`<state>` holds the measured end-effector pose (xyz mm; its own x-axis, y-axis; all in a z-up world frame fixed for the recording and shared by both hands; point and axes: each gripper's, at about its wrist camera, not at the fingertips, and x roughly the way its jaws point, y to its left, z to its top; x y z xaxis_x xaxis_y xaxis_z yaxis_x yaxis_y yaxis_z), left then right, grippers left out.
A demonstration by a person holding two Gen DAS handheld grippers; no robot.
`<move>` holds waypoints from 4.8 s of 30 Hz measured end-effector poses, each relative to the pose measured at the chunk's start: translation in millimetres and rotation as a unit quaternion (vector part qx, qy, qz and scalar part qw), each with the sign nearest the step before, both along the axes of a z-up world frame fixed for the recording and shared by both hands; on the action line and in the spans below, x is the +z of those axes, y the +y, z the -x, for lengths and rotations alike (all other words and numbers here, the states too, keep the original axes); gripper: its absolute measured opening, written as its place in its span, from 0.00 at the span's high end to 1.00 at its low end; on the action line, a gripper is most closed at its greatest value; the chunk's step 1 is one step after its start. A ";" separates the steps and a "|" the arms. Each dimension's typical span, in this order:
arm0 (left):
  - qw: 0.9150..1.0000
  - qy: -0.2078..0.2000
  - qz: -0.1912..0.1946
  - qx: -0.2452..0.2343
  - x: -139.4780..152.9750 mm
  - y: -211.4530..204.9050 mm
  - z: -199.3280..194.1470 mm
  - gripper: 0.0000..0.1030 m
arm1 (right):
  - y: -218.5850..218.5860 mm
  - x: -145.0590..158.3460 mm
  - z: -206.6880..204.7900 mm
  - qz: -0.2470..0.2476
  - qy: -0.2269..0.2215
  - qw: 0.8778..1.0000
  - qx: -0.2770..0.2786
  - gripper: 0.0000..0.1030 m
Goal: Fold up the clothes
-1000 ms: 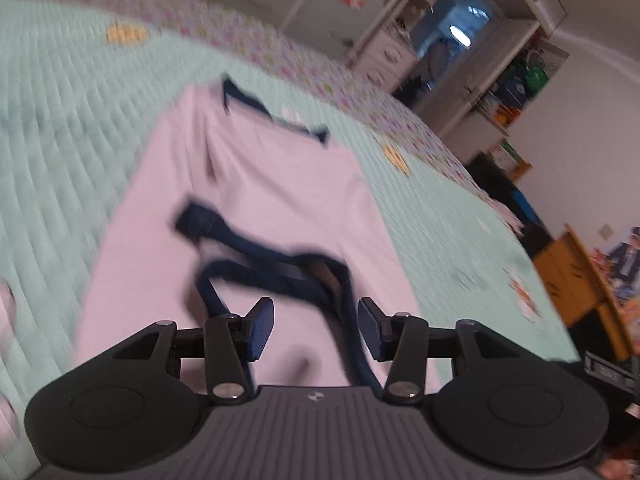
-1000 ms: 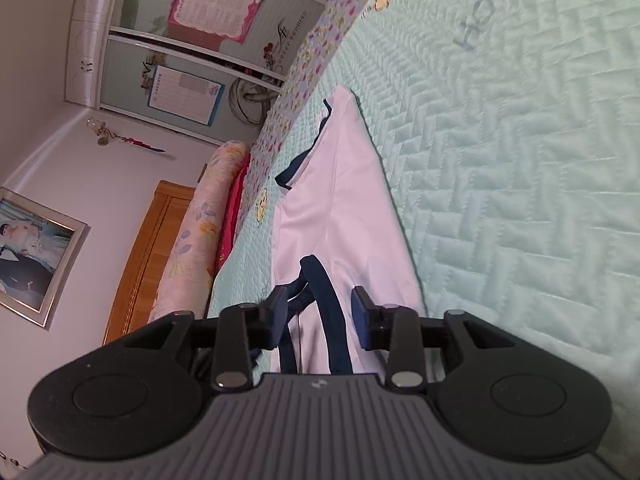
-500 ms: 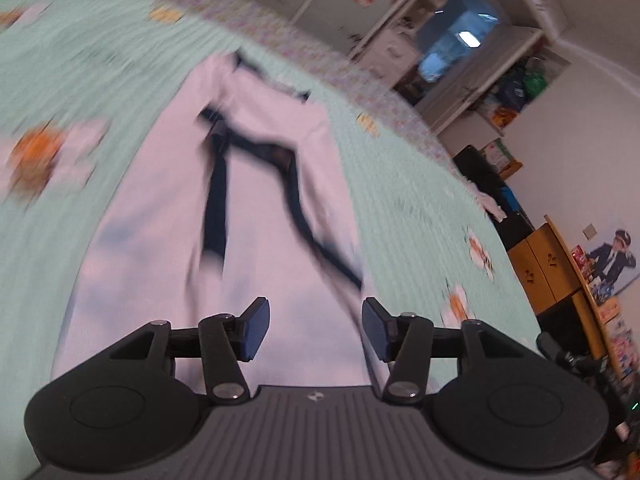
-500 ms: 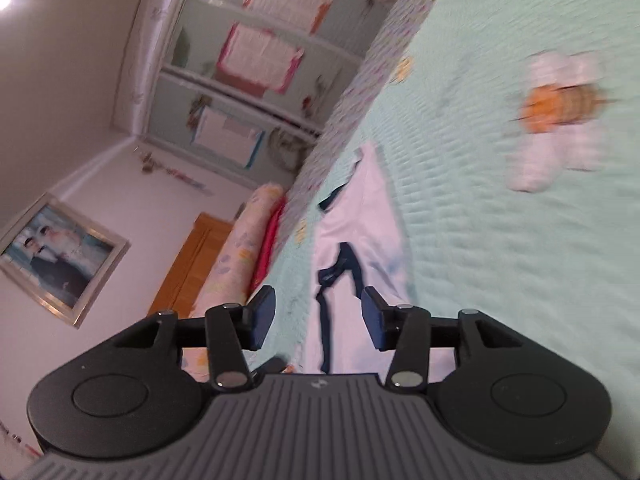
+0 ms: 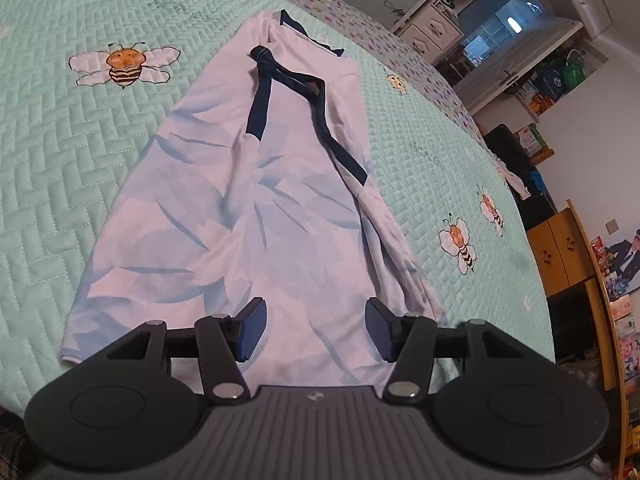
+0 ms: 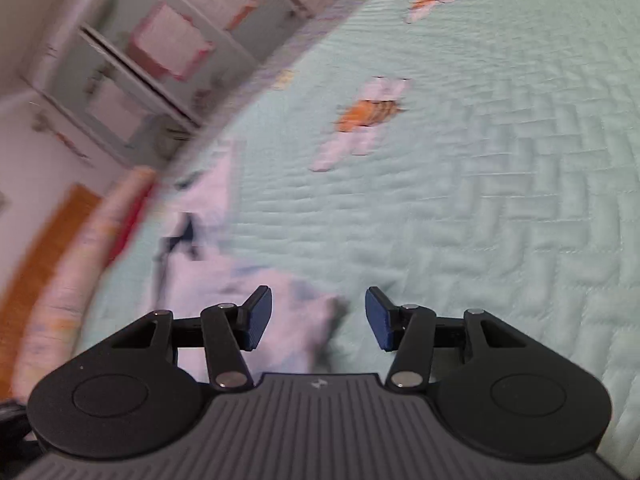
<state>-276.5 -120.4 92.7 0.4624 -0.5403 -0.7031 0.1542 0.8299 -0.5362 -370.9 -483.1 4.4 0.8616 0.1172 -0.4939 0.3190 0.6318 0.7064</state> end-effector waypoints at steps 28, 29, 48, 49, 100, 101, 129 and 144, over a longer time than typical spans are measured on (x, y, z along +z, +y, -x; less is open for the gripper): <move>0.996 0.021 0.048 0.067 -23.7 58.6 -15.3 0.42 | 161.2 72.5 -25.3 0.143 -0.070 0.954 0.254 0.99; 0.996 0.022 0.054 0.065 -24.7 59.6 -17.9 0.42 | 170.1 65.0 -27.7 0.142 -0.058 0.951 0.268 0.99; 0.999 0.017 0.045 -0.022 -52.7 -53.7 -154.5 0.42 | 158.8 58.4 -22.1 0.097 -0.058 0.951 0.289 0.99; 0.998 0.023 0.044 -0.027 -56.9 -56.7 -161.6 0.43 | 158.4 58.0 -21.7 0.095 -0.060 0.950 0.290 0.99; 0.994 0.037 0.041 -0.089 -75.7 -25.8 -194.5 0.98 | 258.2 34.0 1.1 0.335 -0.032 0.864 0.374 0.76; 0.994 0.037 0.041 -0.090 -75.5 -26.3 -194.5 0.98 | 257.0 35.7 5.0 0.321 -0.035 0.869 0.375 0.76; 0.996 0.031 0.027 -0.085 -75.3 -36.1 -191.6 0.98 | 266.2 32.5 19.0 0.545 -0.064 0.713 0.436 0.71; 0.996 0.034 0.019 -0.079 -75.9 -37.4 -193.7 0.97 | 275.7 23.1 24.1 0.633 -0.082 0.630 0.443 0.67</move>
<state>-82.9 -157.8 16.8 0.3208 -0.6296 -0.7076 0.2440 0.7768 -0.5806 -395.0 -207.4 27.6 0.7865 0.1889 -0.5880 -0.5663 0.6006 -0.5645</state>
